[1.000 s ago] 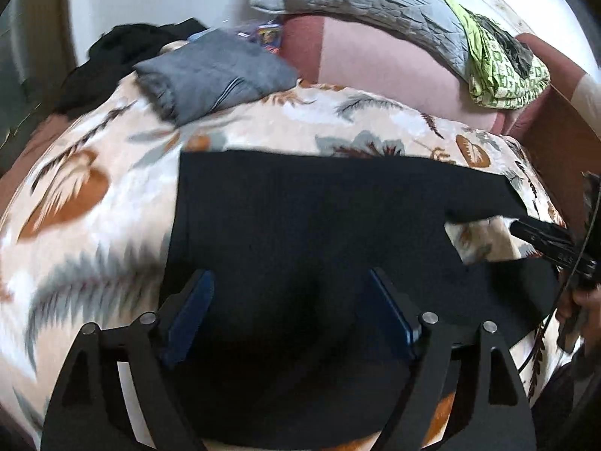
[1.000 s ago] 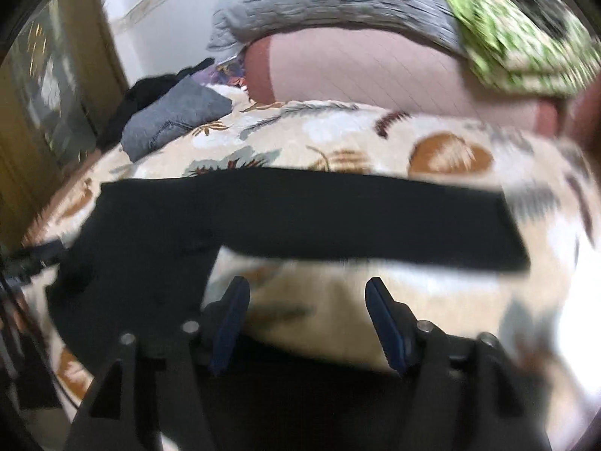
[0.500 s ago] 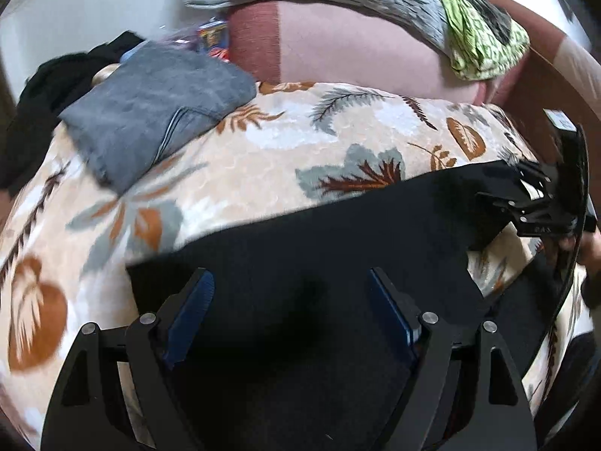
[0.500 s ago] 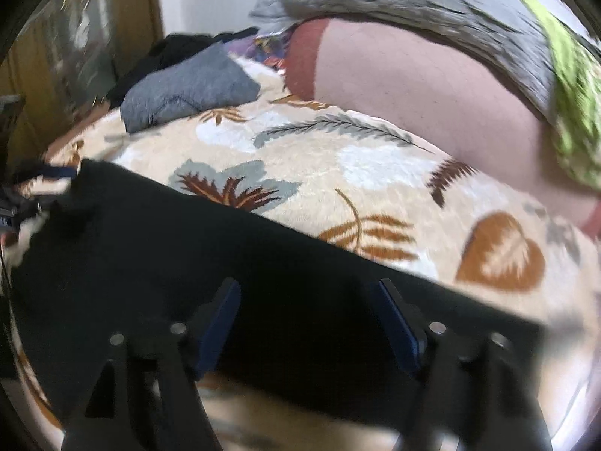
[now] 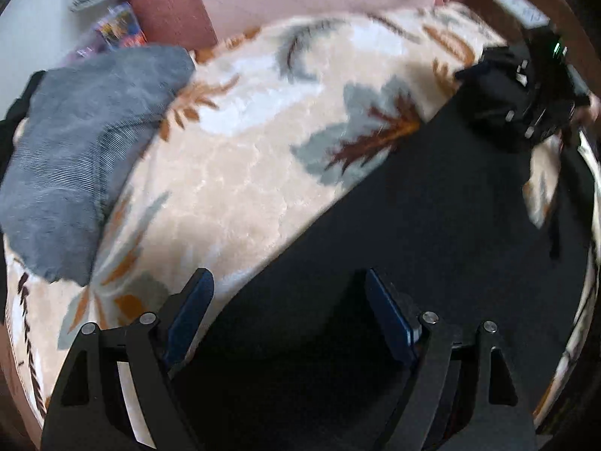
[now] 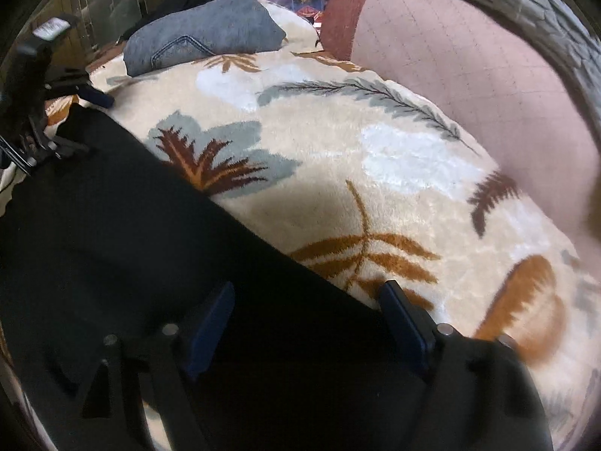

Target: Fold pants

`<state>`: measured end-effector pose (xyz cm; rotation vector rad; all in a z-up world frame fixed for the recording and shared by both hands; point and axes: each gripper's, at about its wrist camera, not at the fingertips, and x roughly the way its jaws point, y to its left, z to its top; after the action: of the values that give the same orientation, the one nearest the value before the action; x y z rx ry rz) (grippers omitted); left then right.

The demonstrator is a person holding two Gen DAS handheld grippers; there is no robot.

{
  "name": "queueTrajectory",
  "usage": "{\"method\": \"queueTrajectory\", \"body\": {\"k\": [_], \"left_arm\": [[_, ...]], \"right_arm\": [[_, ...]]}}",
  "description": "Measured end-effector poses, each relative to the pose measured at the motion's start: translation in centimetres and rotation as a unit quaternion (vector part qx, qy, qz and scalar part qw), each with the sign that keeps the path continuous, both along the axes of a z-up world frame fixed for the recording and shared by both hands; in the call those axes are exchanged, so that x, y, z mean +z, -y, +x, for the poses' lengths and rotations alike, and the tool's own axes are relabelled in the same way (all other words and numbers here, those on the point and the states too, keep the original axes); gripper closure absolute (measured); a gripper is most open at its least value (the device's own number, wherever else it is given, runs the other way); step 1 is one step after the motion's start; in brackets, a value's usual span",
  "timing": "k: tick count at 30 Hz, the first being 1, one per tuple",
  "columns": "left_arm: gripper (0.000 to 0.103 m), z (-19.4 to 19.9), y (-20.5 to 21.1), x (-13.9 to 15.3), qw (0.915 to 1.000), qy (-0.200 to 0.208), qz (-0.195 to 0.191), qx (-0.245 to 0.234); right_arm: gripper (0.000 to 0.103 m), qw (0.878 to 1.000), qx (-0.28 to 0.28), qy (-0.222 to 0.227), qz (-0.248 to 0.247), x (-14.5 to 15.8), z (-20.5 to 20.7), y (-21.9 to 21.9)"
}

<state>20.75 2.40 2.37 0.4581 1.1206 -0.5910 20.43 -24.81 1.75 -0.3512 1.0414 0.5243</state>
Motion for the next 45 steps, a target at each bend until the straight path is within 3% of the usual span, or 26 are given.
{"method": "queueTrajectory", "body": {"k": [2,3,5,6,7,9,10,15,20,22,26,30,32,39,45], "left_arm": [[0.017,0.5,-0.4,-0.2,0.9998,-0.003,-0.022,0.002],[0.017,0.7,-0.5,-0.4,0.9997,-0.007,-0.024,0.004],[0.018,0.8,-0.5,-0.5,0.9996,-0.007,-0.025,0.011],[0.026,0.7,-0.3,-0.5,0.9997,-0.004,-0.023,0.009],[0.035,0.4,-0.2,-0.3,0.9996,-0.003,-0.027,0.006],[0.096,0.0,0.0,0.5,0.9992,0.002,-0.038,0.006],[0.099,-0.4,-0.2,0.9,0.9991,0.005,-0.038,0.016],[0.1,-4.1,-0.5,3.7,0.9964,0.038,-0.063,0.042],[0.1,-12.1,-1.2,8.5,0.99,0.065,-0.119,0.038],[0.1,-15.2,-1.5,9.5,0.9875,0.065,-0.138,0.038],[0.1,-21.1,-2.3,8.4,0.9856,0.041,-0.155,0.053],[0.1,-23.7,-2.2,4.0,0.9861,-0.006,-0.144,0.083],[0.1,-24.1,-2.3,3.1,0.9839,-0.012,-0.15,0.097],[0.1,-25.6,-2.5,4.8,0.9799,-0.001,-0.168,0.108],[0.097,-26.5,-2.2,3.3,0.9799,-0.014,-0.156,0.124]], "right_arm": [[0.029,1.0,0.0,-0.011,0.011,-0.2,0.2,0.1],[0.037,1.0,0.003,-0.014,0.019,-0.2,0.1,0.2],[0.068,1.0,0.011,-0.009,0.027,0.1,-0.3,0.0],[0.091,1.0,0.014,-0.003,0.026,0.3,-0.6,-0.2],[0.094,1.0,0.011,0.008,0.018,0.6,-0.9,-0.5],[0.096,1.0,0.005,0.026,0.008,1.3,-1.9,-0.8],[0.096,0.999,0.002,0.036,0.006,1.9,-2.5,-0.8],[0.097,0.994,-0.023,0.107,0.028,6.8,-7.8,-0.1],[0.097,0.986,-0.026,0.157,0.049,11.1,-17.4,0.6],[0.099,0.985,-0.024,0.161,0.052,11.6,-20.8,0.5],[0.099,0.988,-0.036,0.133,0.074,9.3,-27.3,0.2],[0.1,0.992,-0.067,0.076,0.075,4.7,-28.9,-0.1],[0.1,0.993,-0.075,0.059,0.063,3.1,-28.8,-0.3],[0.1,0.991,-0.076,0.074,0.079,5.2,-30.1,0.2],[0.099,0.995,-0.074,0.045,0.055,2.6,-30.3,-0.4]]}}
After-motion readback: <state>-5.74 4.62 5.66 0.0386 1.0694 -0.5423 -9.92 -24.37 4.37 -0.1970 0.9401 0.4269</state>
